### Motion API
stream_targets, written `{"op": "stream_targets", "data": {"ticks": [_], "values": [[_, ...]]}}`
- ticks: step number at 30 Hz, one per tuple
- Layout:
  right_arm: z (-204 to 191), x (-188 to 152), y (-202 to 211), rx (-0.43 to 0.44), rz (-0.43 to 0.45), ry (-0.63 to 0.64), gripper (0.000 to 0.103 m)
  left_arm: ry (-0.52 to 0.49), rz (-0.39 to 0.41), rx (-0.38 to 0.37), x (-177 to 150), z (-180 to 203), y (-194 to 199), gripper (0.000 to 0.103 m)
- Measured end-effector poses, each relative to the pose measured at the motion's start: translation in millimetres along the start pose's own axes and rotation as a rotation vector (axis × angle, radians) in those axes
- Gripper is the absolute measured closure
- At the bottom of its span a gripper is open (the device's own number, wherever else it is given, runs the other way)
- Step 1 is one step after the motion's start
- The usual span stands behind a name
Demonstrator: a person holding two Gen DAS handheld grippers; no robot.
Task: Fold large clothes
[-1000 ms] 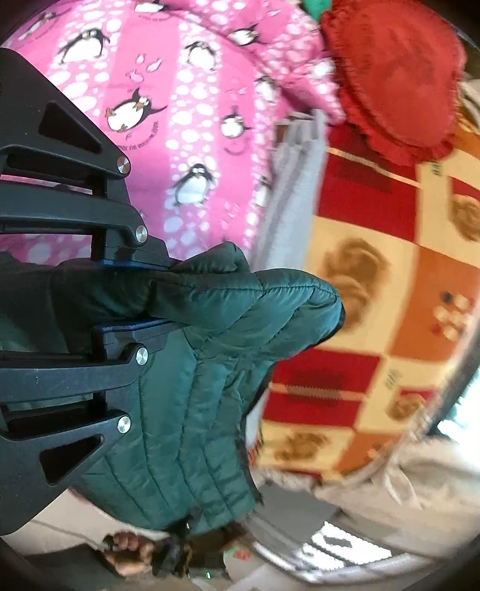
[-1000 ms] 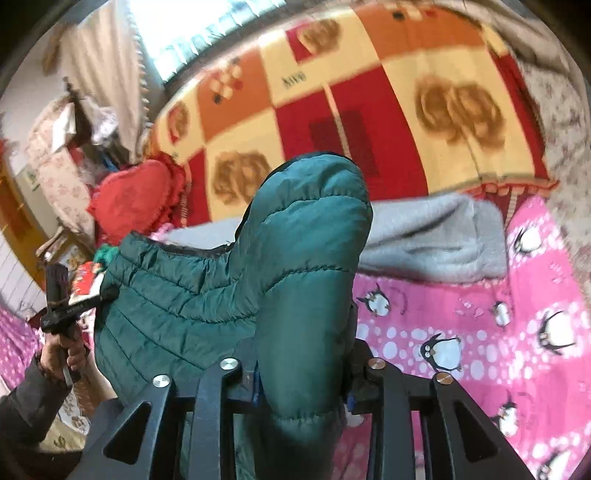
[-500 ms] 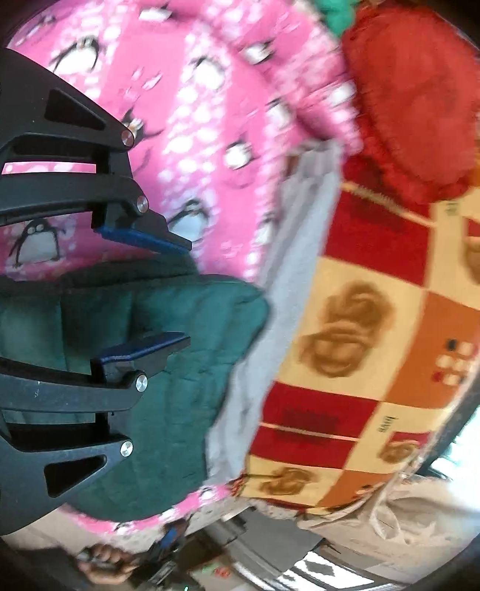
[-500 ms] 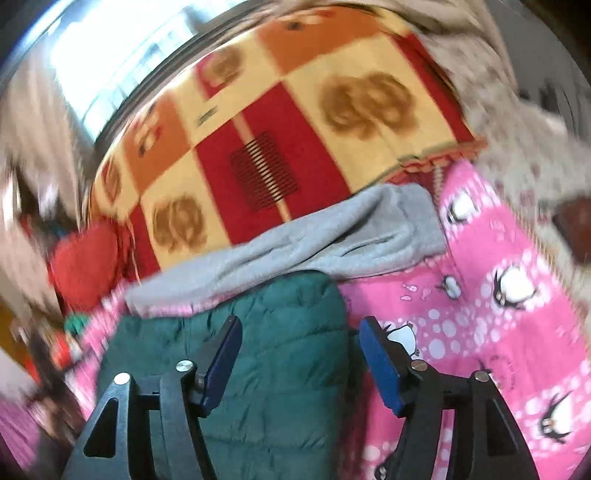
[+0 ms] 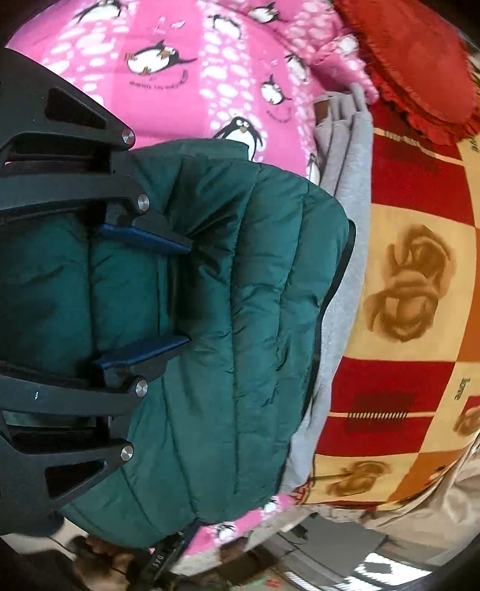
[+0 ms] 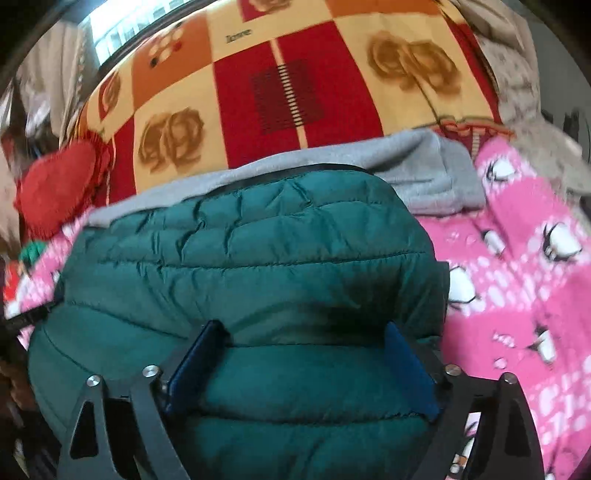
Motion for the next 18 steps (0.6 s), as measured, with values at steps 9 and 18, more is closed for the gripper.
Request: {"op": "stream_targets", "data": {"ticks": [9, 18], "values": [[-7, 1, 3, -0.035, -0.086, 0.019, 0.005, -0.08, -0.048, -0.103, -2, 24, 6, 0.019], [-63, -44, 151, -0.165, 0.068, 0.056, 0.006, -0.128, 0.203, 0.046, -39, 50, 136, 0.019]]}}
Point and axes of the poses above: each gripper's, at about its wrist camera, not at the fingertips, and y roughly against the way its jaws point, z to its right, x to its top, the point moved 8 cm from there along -y, roughly the way its jaws point, and after that the axes turned 14 degrees about -z, right-handed, at the moved point
